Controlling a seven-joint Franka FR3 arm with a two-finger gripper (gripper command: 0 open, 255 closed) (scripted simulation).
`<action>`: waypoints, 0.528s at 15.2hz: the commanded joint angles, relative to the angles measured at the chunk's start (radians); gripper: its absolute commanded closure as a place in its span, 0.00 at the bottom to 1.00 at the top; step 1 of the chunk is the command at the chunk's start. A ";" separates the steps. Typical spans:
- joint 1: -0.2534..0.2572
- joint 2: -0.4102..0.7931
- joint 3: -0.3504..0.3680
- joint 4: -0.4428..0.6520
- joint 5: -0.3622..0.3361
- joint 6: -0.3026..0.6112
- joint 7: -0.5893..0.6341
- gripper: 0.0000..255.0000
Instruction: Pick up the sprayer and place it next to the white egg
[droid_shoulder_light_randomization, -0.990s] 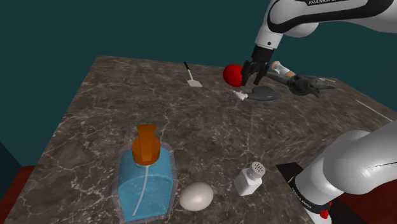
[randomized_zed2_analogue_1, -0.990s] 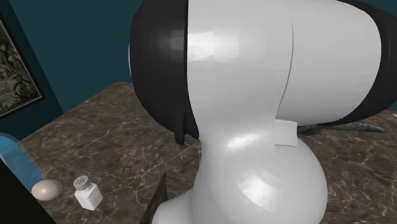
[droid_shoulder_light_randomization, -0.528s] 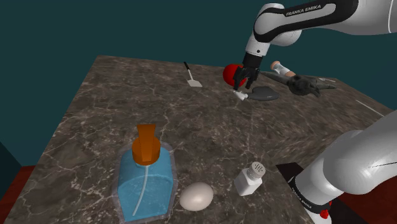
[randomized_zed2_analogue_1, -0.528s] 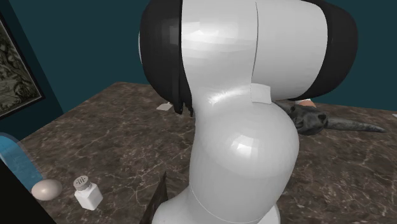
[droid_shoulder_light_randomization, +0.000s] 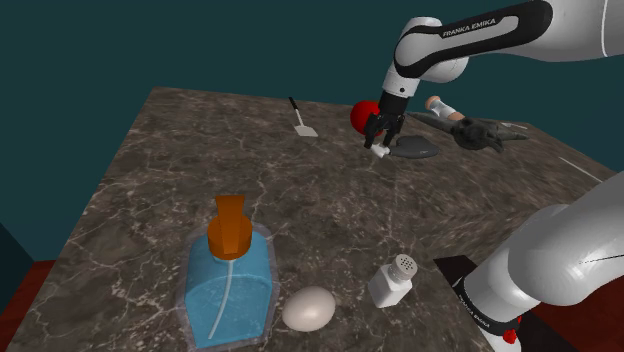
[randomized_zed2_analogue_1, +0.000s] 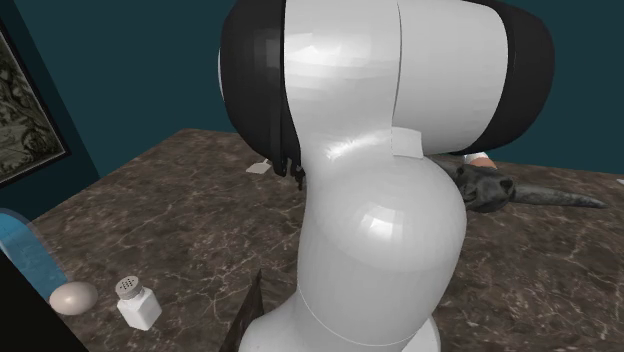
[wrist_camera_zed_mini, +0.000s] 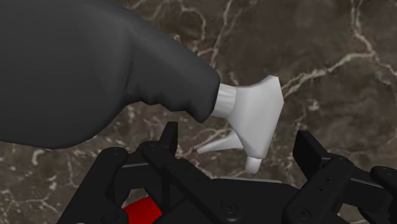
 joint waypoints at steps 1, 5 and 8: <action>0.000 0.000 0.000 0.000 0.000 0.001 0.000 0.00; 0.000 0.000 0.000 0.000 0.000 0.001 0.000 1.00; 0.000 0.001 0.000 0.000 0.000 0.001 0.000 1.00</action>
